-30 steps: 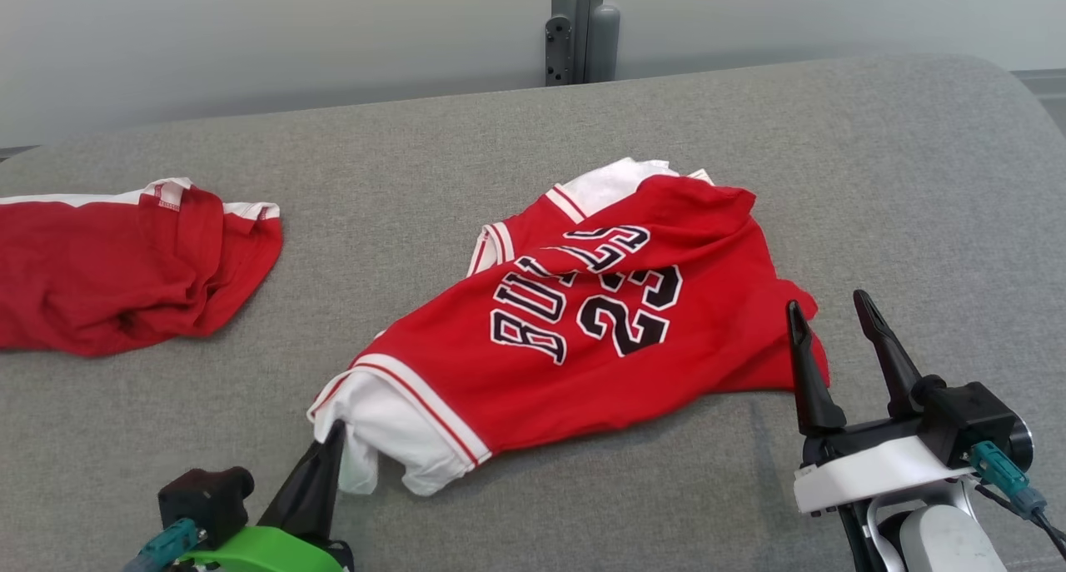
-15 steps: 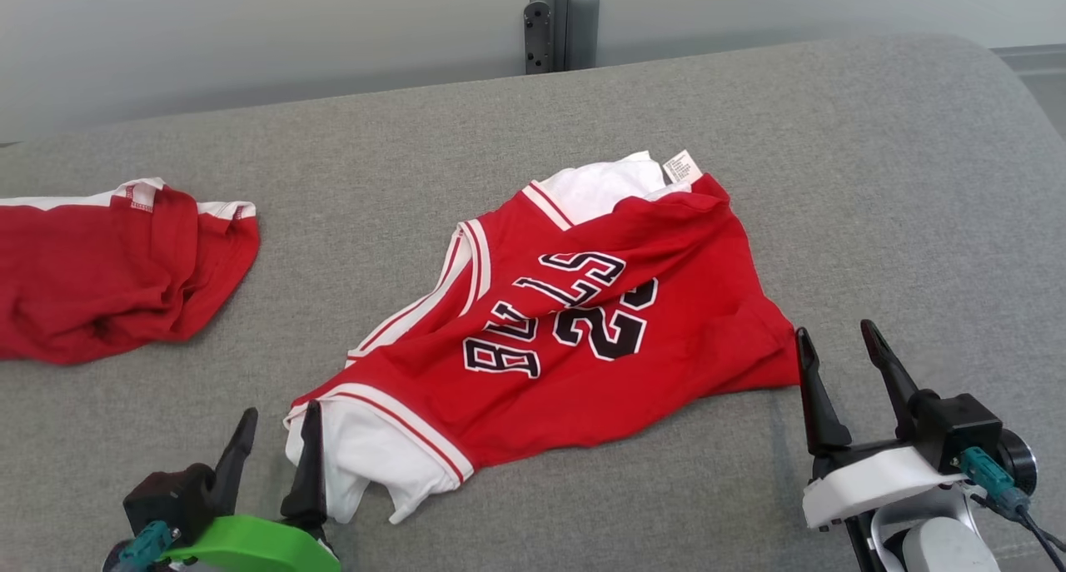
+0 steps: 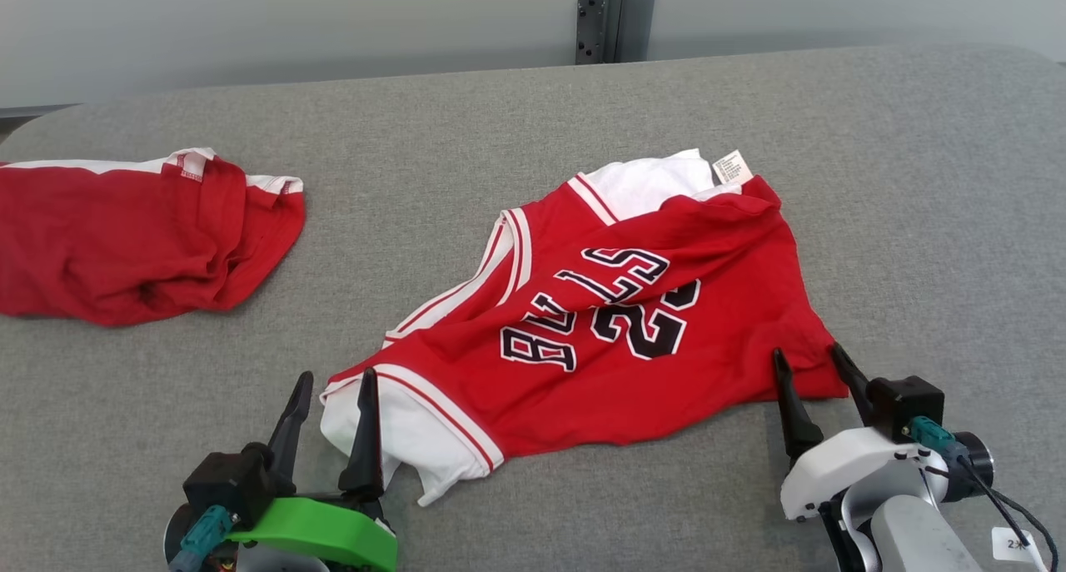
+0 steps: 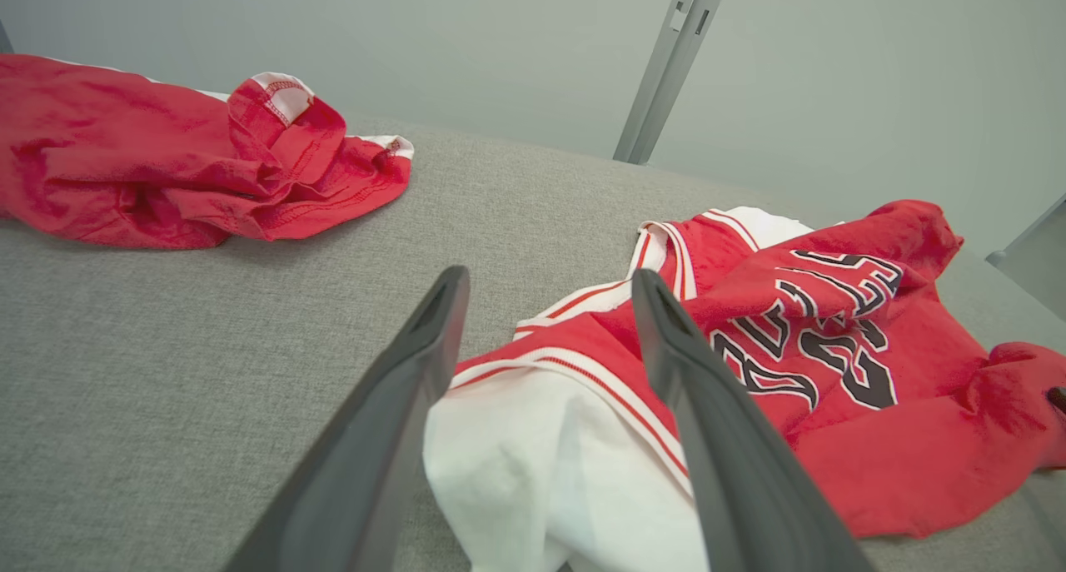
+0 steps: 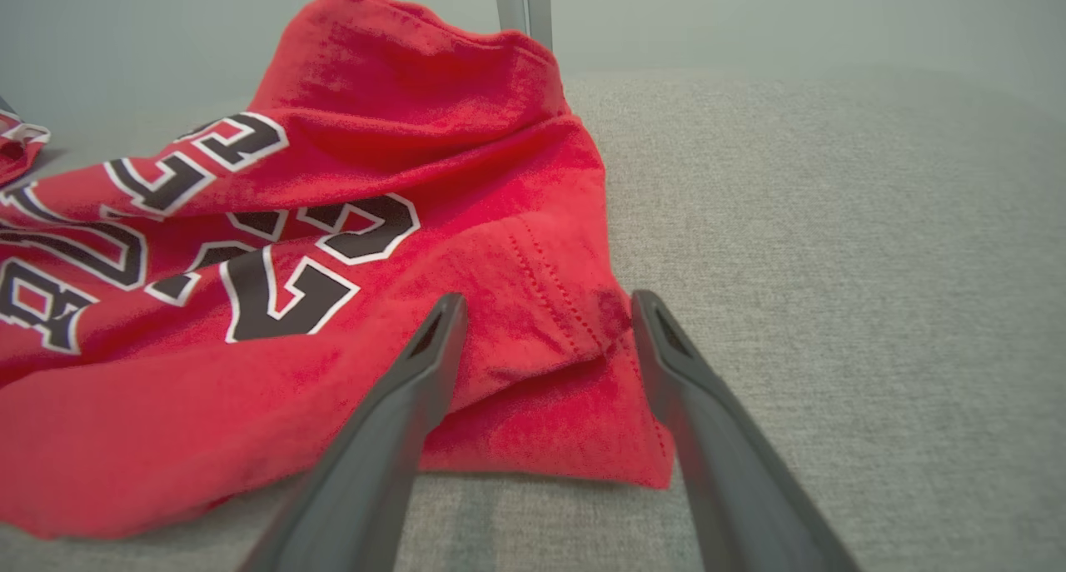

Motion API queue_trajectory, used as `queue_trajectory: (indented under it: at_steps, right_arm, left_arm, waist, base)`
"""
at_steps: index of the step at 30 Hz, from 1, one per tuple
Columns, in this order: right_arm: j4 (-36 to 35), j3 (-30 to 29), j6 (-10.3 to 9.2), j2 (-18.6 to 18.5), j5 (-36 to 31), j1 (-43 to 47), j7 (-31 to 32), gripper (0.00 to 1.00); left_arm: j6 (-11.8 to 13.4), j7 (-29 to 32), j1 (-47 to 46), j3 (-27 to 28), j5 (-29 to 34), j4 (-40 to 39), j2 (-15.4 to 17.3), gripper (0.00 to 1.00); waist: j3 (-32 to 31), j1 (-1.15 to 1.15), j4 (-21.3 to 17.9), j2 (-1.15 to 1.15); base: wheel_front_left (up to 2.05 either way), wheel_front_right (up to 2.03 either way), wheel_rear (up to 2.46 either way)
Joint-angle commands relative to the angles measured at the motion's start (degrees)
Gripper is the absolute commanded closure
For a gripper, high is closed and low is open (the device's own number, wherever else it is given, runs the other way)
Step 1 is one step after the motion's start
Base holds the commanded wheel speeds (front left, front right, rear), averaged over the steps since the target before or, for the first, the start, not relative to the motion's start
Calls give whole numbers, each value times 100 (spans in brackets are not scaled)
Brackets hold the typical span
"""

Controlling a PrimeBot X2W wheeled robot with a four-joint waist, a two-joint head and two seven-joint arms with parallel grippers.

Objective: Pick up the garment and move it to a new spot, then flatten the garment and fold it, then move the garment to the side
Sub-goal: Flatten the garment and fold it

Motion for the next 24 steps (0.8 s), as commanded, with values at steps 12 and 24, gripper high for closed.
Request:
queue_trajectory:
  at_steps: [12, 24]
  right_arm:
    - [-216, 116, -1, -25, 139, -15, -18, 100]
    - [-570, -235, -1, -21, 72, 1104, -18, 100]
  left_arm:
    - [-109, -113, -157, -197, 75, 165, -141, 0]
    - [-89, -146, -205, -277, 80, 189, -152, 0]
  waist:
    - [52, 0, -293, 0]
    - [88, 0, -787, 0]
  base:
    - [0, 0, 0]
    - [0, 0, 0]
